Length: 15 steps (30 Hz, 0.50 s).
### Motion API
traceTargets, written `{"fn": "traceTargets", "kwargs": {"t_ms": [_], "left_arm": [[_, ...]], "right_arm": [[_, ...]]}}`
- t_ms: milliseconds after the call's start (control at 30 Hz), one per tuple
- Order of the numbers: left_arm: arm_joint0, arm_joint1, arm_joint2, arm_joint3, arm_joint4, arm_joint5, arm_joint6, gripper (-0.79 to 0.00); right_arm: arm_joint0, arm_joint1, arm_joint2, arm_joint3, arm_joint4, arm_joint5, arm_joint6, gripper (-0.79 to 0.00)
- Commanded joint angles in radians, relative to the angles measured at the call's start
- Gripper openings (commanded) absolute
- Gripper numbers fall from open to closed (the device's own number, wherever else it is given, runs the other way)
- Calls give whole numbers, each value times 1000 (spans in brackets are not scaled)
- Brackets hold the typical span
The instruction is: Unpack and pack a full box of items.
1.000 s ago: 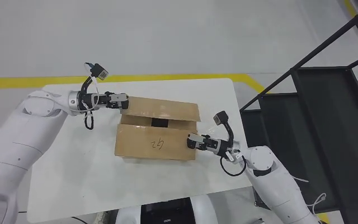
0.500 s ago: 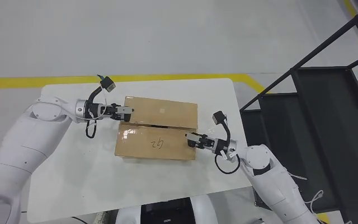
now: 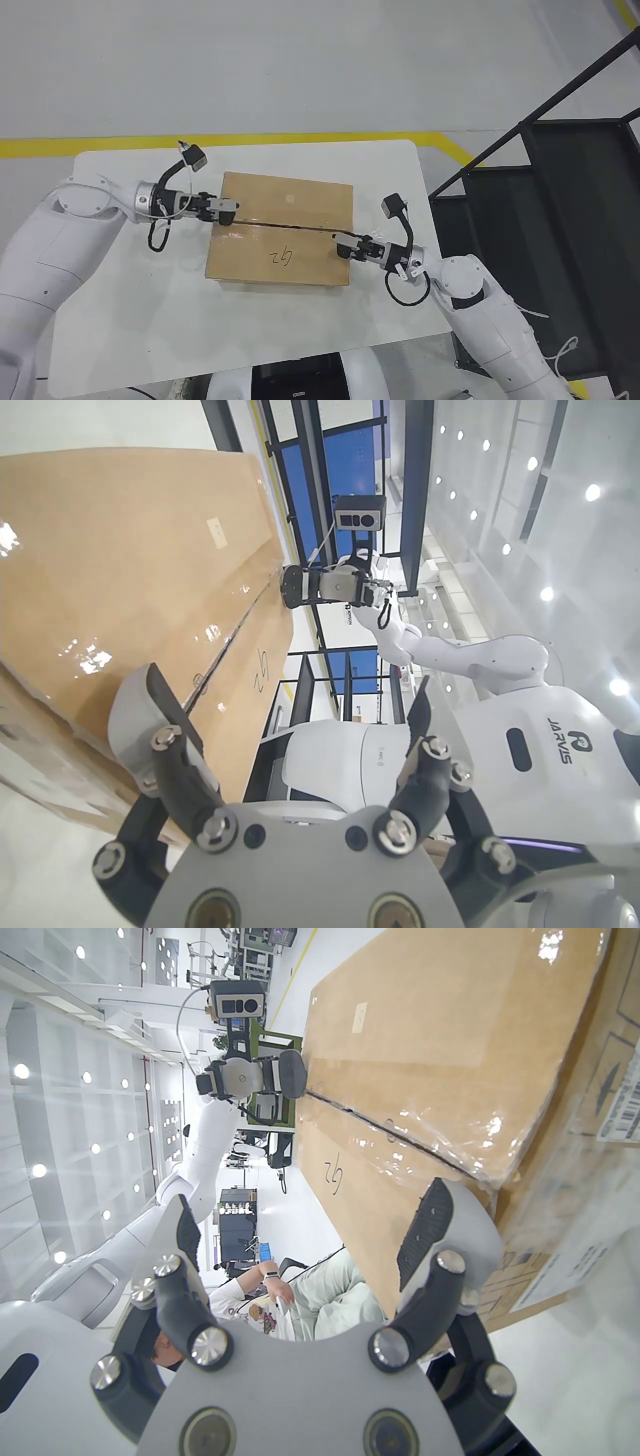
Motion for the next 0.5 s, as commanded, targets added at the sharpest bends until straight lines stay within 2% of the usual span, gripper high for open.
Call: {"fn": "traceTargets", "kwargs": {"t_ms": [0,467], "left_arm": [[9,6,-2,-6,17,4,-4,0],[40,29,-23,9,63,-27,27,0]], "right_arm": [[2,0,0,-1,2,0,0,0],[-43,10,60,-63,16,-25,-25,0]]}}
